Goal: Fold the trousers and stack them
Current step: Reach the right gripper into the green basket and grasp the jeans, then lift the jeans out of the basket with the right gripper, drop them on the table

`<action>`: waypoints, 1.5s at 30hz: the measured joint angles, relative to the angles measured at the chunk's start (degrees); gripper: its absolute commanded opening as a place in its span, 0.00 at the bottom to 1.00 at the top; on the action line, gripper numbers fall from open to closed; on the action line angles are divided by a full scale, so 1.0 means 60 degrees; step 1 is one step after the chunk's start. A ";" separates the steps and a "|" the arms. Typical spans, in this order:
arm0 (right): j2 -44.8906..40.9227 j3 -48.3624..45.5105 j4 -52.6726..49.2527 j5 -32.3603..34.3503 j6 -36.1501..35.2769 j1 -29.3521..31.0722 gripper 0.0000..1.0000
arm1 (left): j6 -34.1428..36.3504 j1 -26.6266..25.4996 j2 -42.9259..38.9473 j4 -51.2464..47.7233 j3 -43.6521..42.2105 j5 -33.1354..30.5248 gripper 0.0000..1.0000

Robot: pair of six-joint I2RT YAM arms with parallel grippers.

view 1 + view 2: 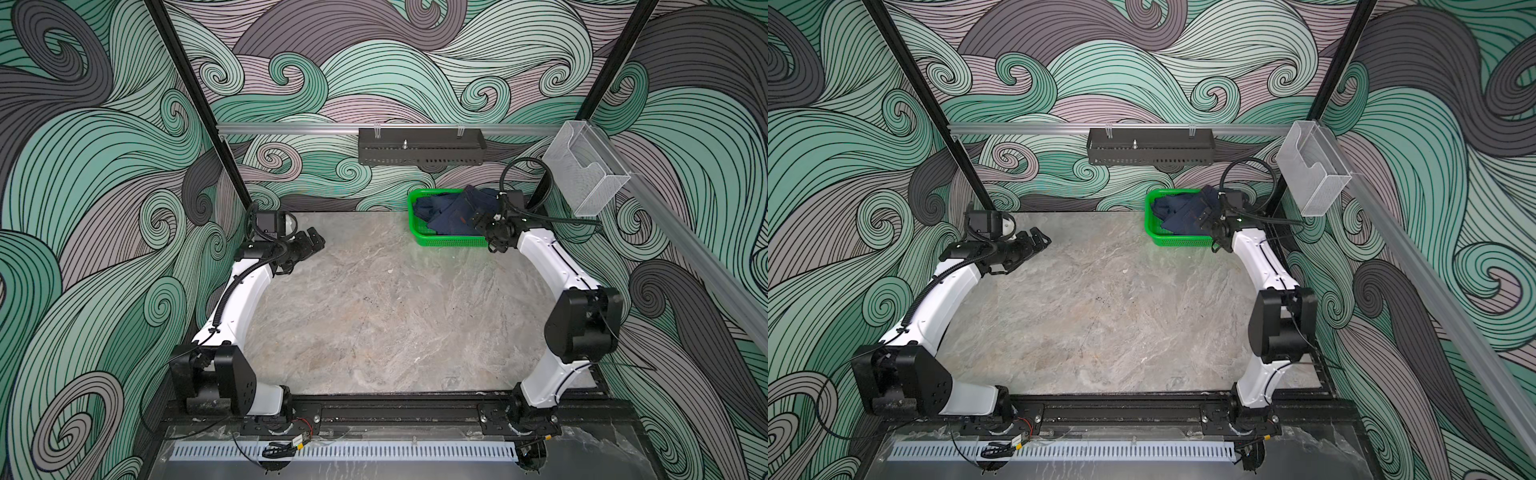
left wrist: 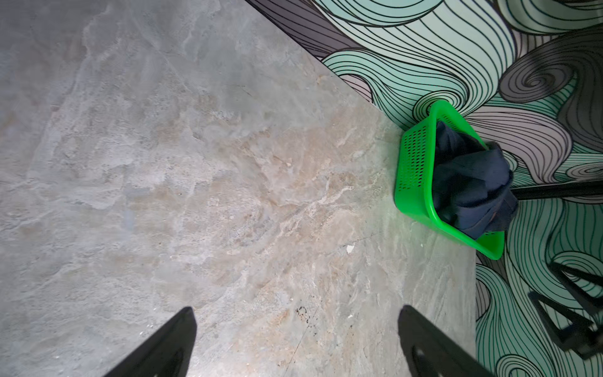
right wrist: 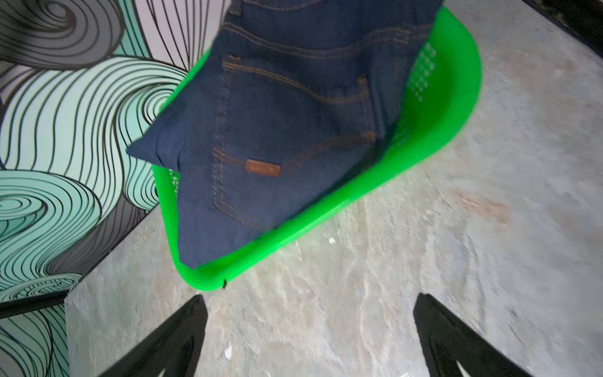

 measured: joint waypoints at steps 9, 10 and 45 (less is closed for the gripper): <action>0.3617 0.3985 0.0255 0.0860 0.0124 0.0885 0.99 | -0.0237 -0.0022 0.0087 0.0018 0.0109 0.0484 0.99; 0.3993 0.4437 0.0193 0.1031 0.0120 0.0965 0.99 | -0.0237 -0.0025 0.0193 -0.0015 0.0229 0.0517 0.99; 0.5326 0.6033 0.0240 0.4262 -0.1464 0.1486 0.00 | -0.0240 -0.0022 0.0404 -0.0204 0.0375 0.1042 0.96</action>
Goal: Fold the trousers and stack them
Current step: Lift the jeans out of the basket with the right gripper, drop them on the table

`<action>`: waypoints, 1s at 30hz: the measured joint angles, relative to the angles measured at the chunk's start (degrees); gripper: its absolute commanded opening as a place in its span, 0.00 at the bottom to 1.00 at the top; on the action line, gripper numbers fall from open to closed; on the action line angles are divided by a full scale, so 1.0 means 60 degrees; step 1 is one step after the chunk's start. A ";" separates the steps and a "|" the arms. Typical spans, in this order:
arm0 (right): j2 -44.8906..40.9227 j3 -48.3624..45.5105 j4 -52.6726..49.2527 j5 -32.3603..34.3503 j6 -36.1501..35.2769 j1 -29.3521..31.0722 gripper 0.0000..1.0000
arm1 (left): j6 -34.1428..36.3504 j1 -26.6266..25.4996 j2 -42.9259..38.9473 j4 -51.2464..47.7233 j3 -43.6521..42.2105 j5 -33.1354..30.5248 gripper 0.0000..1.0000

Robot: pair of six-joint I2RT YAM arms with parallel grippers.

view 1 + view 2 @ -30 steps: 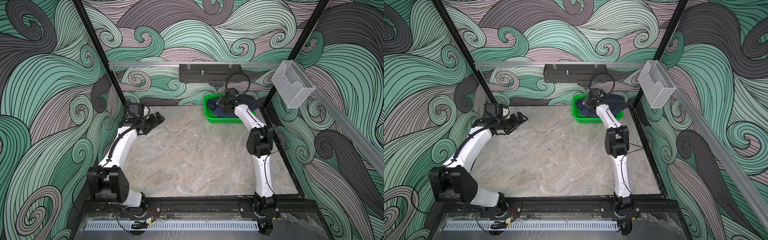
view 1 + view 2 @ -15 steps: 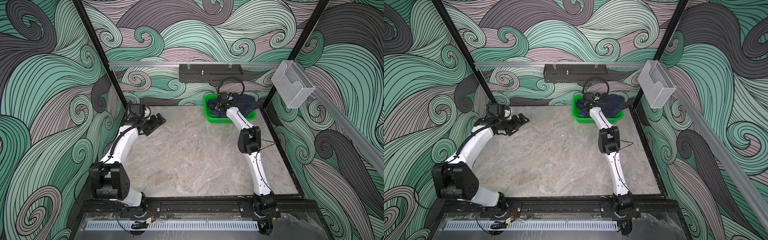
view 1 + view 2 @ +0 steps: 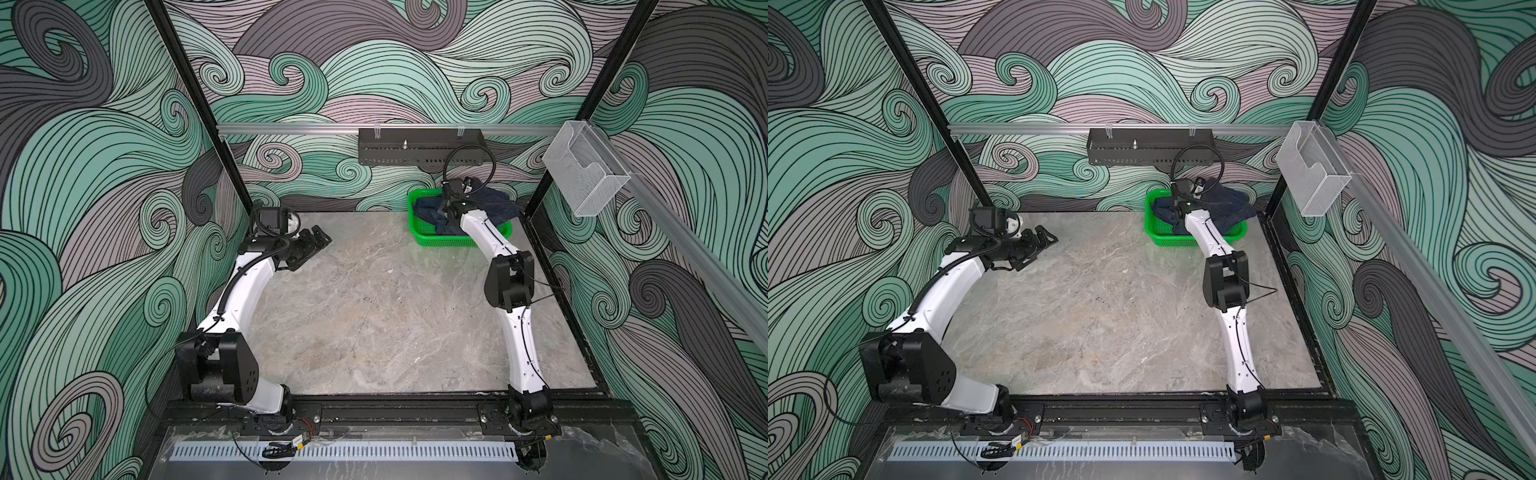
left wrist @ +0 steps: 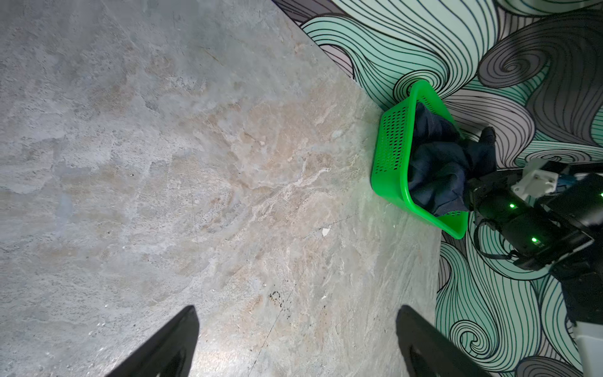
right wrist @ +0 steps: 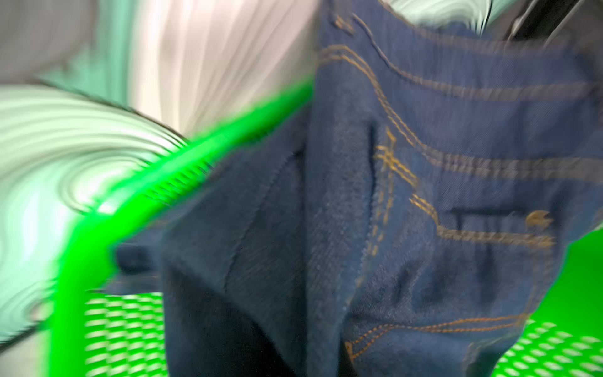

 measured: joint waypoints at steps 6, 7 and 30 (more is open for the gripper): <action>-0.3643 -0.1993 0.0091 0.0011 -0.0554 -0.0036 0.00 | -0.0004 0.0000 -0.1195 0.0113 -0.0087 -0.0324 0.95; -0.4299 -0.2182 0.0087 0.0029 -0.0623 -0.0040 0.00 | -0.0004 0.0000 -0.1413 0.0131 -0.0146 -0.0393 0.95; -0.6961 0.3129 -0.1158 -0.4761 -0.0656 0.1548 0.00 | -0.0018 0.0000 -0.3679 -0.0288 -0.0189 -0.1056 0.95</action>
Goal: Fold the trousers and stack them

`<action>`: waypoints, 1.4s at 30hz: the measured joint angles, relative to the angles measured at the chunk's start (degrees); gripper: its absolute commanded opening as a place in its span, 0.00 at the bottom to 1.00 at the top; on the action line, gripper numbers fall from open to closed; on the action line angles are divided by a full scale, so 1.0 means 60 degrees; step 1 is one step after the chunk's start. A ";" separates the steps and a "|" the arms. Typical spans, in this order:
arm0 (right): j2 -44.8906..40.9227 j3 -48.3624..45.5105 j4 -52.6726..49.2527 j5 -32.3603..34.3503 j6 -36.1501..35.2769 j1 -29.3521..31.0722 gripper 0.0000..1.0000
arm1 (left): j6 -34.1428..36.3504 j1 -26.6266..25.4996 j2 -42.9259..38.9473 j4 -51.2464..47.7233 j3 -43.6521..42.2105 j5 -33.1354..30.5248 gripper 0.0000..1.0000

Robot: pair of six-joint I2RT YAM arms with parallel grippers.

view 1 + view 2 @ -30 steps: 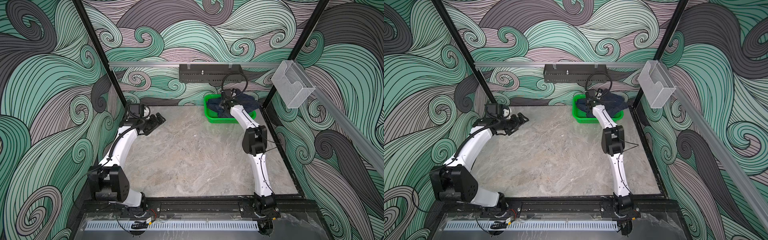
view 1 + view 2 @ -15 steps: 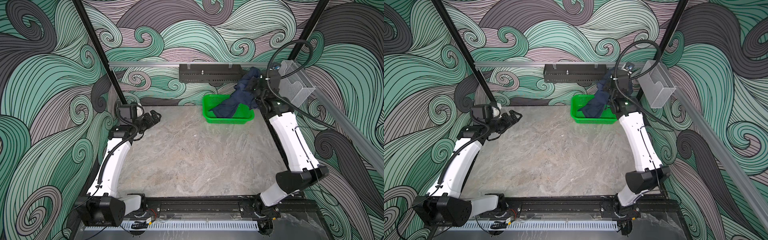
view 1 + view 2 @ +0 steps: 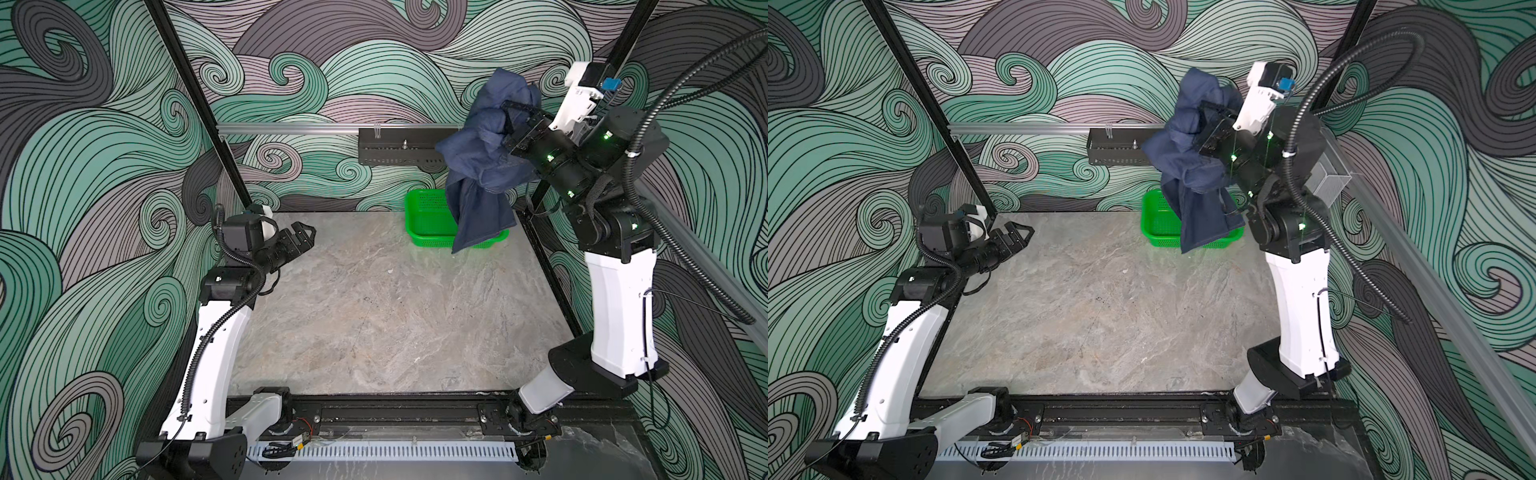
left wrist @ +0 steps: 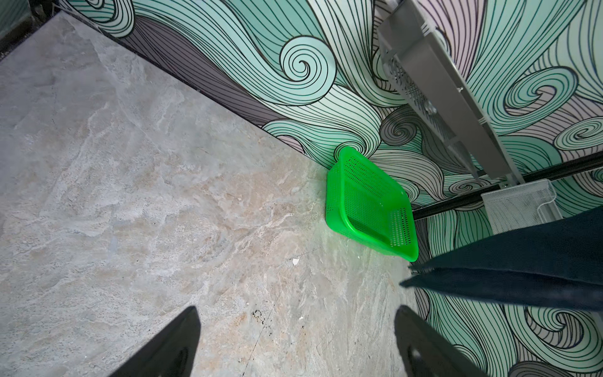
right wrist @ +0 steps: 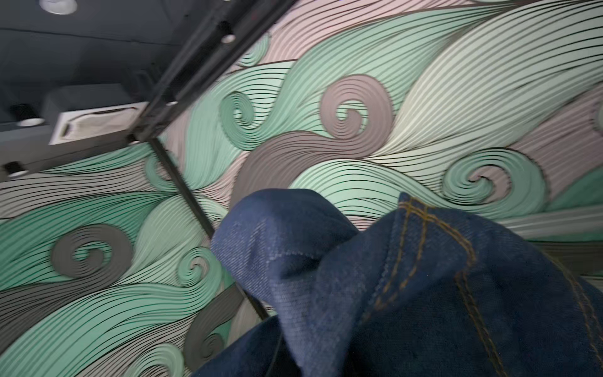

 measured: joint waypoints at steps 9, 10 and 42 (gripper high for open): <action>0.0922 -0.0933 0.0849 -0.0743 0.0681 0.1443 0.00 | 0.0011 0.0018 -0.0798 -0.0419 -0.0197 -0.0594 0.97; 0.0747 -0.1763 0.1038 -0.0678 0.0681 0.1519 0.00 | 0.0018 0.0018 -0.0845 -0.0495 -0.0208 -0.0692 0.98; -0.7158 -1.5329 -0.2073 0.4029 0.3628 0.0783 0.93 | -0.0732 -0.0466 -0.0572 -0.1045 -0.3169 -0.0186 0.92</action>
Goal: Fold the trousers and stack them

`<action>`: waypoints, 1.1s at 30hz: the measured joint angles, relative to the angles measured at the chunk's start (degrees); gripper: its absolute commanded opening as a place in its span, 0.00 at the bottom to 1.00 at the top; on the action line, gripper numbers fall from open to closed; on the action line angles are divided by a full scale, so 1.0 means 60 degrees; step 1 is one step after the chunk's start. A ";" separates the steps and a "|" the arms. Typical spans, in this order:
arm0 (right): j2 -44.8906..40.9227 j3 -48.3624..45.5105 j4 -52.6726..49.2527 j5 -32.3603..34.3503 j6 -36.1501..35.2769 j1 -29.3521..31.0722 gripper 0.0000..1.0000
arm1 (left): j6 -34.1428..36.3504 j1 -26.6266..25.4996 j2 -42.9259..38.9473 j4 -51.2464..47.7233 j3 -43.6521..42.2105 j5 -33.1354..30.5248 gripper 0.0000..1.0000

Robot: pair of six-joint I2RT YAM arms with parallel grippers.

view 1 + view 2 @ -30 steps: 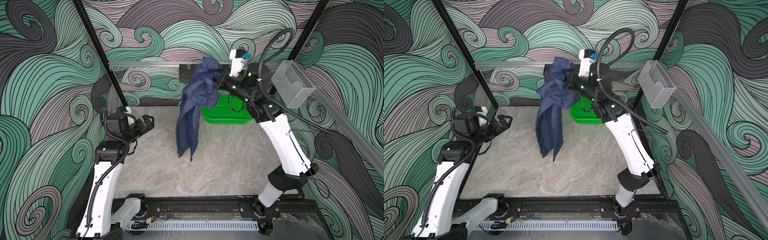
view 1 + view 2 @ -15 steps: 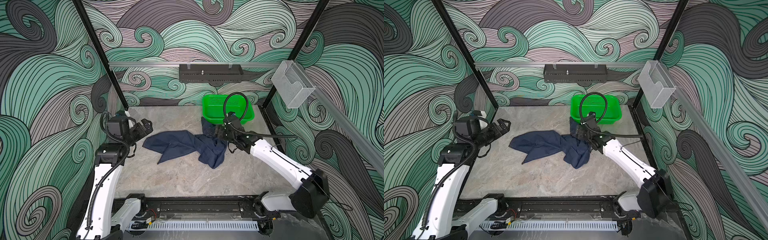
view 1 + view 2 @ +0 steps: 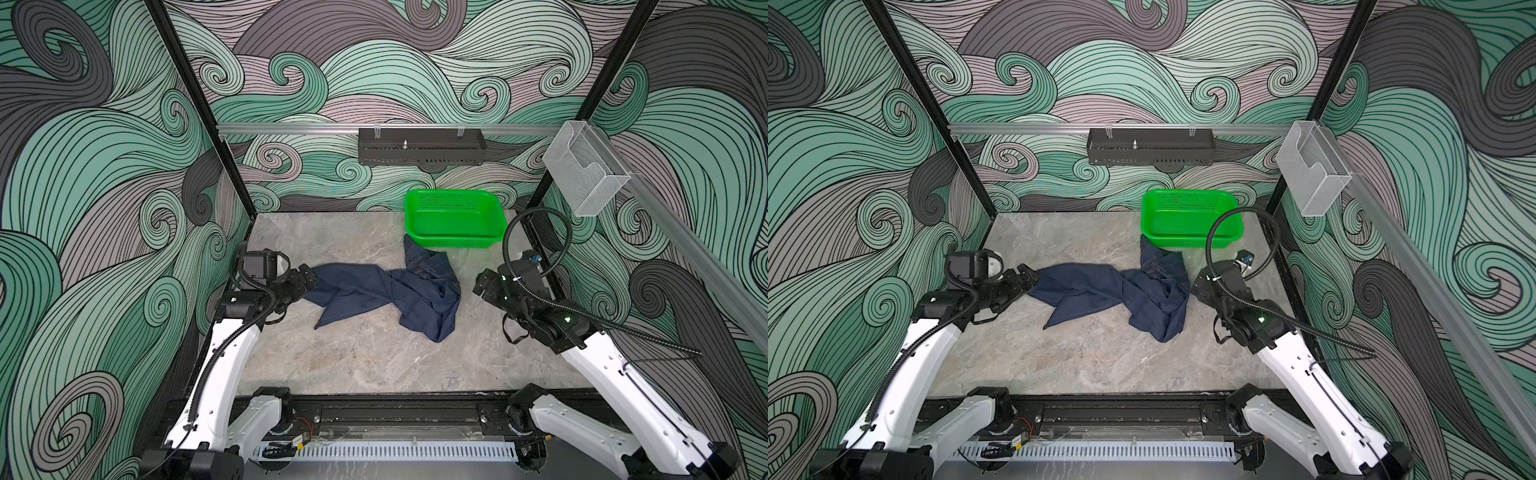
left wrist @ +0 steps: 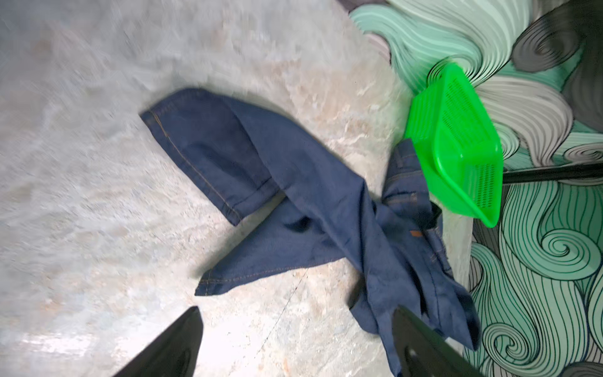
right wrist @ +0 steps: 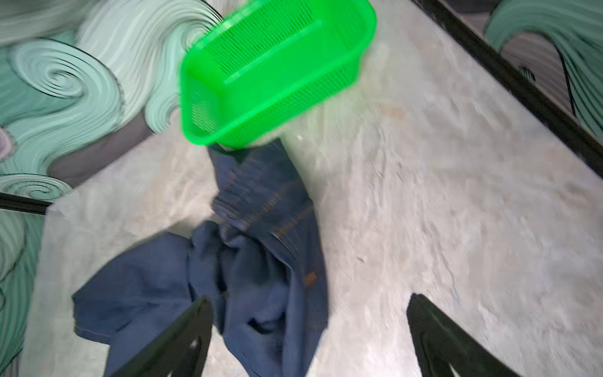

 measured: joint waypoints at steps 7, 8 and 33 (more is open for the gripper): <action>-0.0171 -0.1508 0.0204 -0.1643 0.0758 -0.1118 0.92 | -0.1013 -0.1923 0.2776 0.1009 0.0488 0.0229 0.93; -0.0168 -0.1563 0.0302 -0.1840 0.0776 -0.1330 0.92 | -0.1147 -0.2142 0.3297 0.1231 0.0718 0.0233 0.93; 0.0623 -0.1286 0.1399 -0.3202 0.0765 -0.2874 0.88 | -0.3228 -0.5767 0.8677 0.3362 0.4401 0.1260 0.58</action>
